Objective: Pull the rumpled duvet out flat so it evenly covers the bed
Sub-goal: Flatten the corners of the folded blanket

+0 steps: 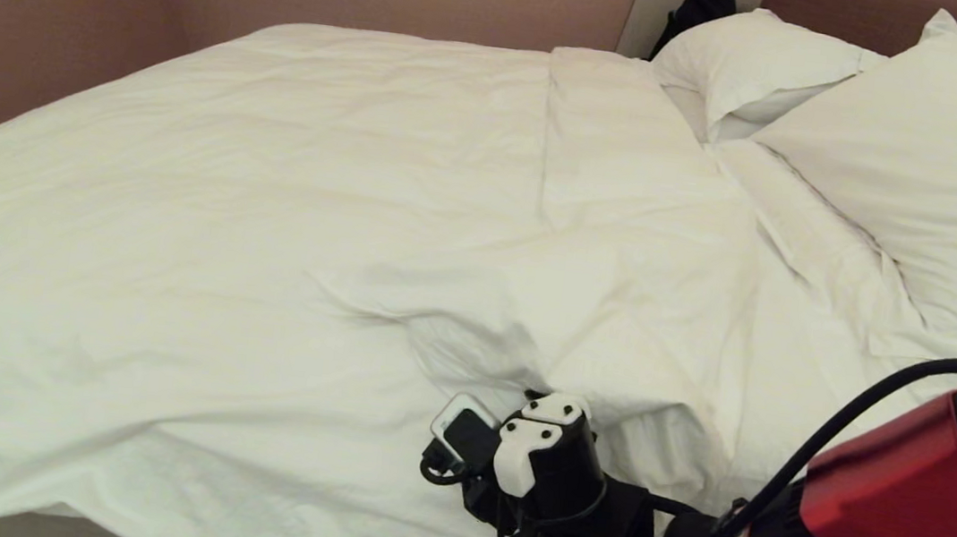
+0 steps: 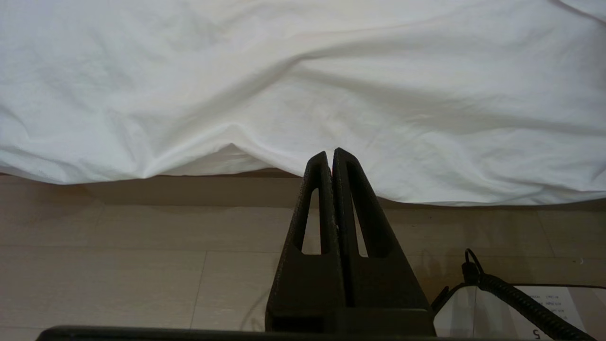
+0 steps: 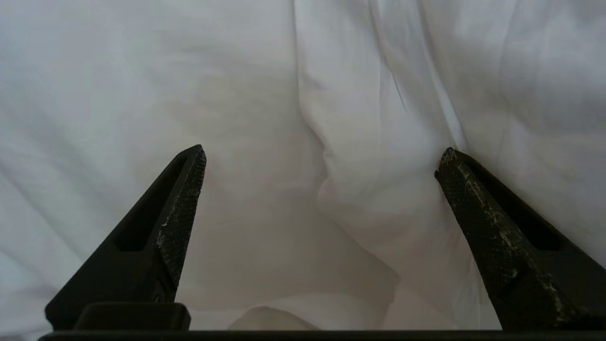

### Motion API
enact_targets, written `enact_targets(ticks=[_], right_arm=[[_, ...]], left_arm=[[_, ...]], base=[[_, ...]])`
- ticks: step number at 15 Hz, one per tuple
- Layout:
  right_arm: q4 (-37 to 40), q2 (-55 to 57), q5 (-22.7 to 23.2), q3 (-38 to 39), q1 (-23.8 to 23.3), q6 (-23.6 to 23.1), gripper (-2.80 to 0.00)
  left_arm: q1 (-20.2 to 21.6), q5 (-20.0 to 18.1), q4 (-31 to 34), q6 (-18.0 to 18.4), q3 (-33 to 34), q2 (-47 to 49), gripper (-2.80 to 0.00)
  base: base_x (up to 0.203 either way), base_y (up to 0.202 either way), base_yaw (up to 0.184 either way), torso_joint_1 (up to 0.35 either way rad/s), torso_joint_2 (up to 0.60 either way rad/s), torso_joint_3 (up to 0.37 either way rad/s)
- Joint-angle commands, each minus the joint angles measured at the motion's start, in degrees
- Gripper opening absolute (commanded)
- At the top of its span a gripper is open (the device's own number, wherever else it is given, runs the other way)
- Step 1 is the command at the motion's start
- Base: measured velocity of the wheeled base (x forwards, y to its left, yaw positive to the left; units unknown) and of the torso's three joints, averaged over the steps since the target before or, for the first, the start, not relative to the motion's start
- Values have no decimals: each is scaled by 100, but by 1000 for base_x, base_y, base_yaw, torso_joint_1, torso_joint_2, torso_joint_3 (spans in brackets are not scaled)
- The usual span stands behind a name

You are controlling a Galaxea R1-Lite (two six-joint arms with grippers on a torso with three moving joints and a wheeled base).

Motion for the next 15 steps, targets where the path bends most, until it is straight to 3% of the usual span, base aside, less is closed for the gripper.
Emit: enact_targets(ticks=[1,5,11,15], right_arm=[[-14,-35,-174,-10,-2,-43,0],[-18,-93,-301,64,55,-77,0],[-4,-452,-459,230,720,-117,0],[0,-298,-606,185,654,-173,0]], left_arm=[[5,0,7,0,1,-2,-280],[5,0,7,9,1,-2,-280],[5,0,7,0,1,-2,-280],[5,0,7,0,1,-2,-280]], base=[[0,0,0,0,0,0],[0,0,0,0,0,0],[0,0,0,0,0,0],[0,0,0,0,0,0]])
